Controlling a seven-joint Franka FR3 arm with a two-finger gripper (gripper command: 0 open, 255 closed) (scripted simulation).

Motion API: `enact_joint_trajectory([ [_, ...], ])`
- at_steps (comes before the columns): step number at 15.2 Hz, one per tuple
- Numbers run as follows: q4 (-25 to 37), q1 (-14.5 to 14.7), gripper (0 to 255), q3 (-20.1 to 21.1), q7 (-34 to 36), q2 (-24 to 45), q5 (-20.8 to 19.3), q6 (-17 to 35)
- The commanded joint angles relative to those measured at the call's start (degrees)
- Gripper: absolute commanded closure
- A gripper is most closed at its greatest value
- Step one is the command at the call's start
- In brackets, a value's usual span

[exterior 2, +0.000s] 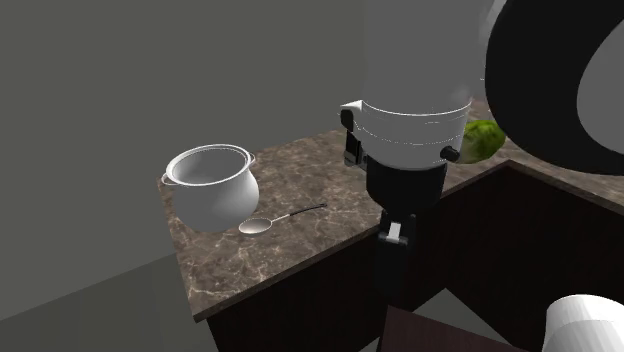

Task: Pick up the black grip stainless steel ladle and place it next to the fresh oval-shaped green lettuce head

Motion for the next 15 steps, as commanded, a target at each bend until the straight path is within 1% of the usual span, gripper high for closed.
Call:
enact_joint_trajectory([
  [1,0.0,0.0,0,0.0,0.0,0.0,0.0,0.0],
  [8,-4.3,0.6,0,-9.2,-15.5,4.0,-7.3,10.8],
  [12,-4.6,1.1,0,-14.5,-24.1,8.7,-10.5,17.6],
  [15,-3.9,1.9,0,-18.4,-30.6,13.2,-11.9,22.8],
])
